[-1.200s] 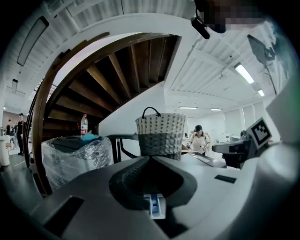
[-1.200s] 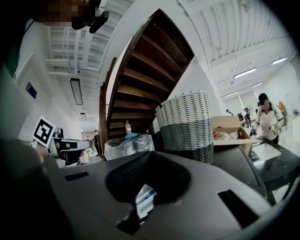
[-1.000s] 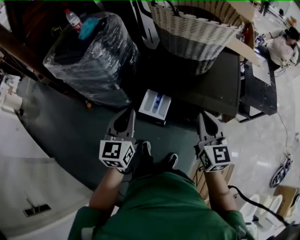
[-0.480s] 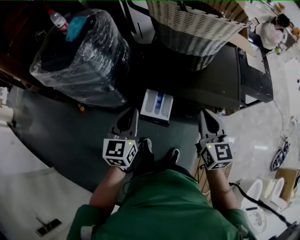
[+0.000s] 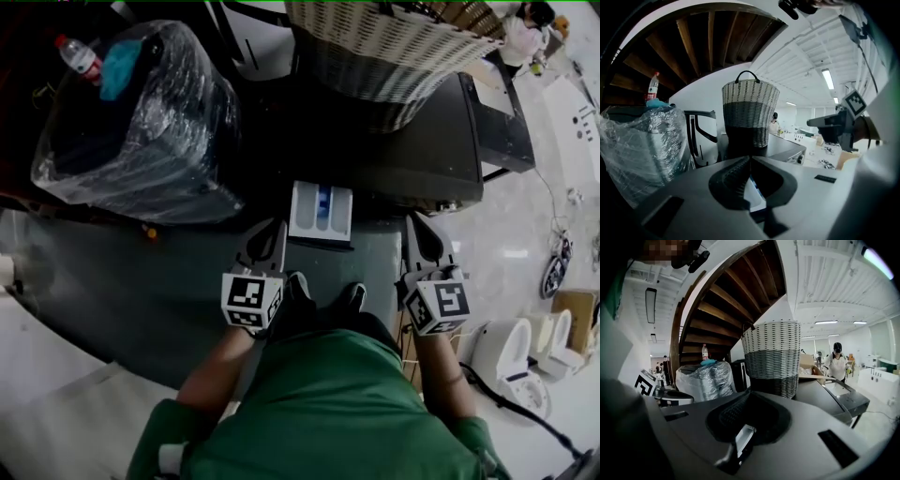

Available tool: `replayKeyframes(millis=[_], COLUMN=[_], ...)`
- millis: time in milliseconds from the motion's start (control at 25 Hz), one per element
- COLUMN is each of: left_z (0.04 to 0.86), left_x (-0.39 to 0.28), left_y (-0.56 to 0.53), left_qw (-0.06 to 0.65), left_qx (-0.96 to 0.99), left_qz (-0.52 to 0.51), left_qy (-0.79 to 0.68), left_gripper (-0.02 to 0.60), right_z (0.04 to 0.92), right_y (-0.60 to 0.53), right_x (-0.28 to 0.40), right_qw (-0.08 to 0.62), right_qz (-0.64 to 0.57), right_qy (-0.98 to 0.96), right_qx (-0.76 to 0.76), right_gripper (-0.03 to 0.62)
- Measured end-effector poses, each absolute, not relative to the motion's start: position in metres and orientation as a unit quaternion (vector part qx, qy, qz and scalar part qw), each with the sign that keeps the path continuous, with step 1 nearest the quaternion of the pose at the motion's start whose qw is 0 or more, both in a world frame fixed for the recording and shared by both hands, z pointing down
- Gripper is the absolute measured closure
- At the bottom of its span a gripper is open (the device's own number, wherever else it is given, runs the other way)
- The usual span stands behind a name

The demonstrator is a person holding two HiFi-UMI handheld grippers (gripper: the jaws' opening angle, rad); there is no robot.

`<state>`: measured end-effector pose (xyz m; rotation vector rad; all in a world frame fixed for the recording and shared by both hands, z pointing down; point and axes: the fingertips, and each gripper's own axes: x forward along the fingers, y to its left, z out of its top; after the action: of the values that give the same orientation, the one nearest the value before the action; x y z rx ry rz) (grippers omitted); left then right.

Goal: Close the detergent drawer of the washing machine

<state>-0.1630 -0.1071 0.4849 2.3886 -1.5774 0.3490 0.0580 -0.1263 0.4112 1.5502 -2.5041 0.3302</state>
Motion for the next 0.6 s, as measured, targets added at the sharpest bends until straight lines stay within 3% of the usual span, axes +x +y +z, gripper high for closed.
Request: replayKeyframes(millis=[600], left_z=[0.587], left_x=[-0.100], left_y=[-0.068], left_qw=[0.247], left_qx=[0.807], left_qz=[0.183], left_qy=[-0.504], left_gripper=[0.551], right_z=[0.467], right_y=[-0.136], right_x=[0.088], right_qw=[0.121], right_qz=[0.168], right_qy=[-0.836], right_qx=[0.508], right_gripper=[0.574])
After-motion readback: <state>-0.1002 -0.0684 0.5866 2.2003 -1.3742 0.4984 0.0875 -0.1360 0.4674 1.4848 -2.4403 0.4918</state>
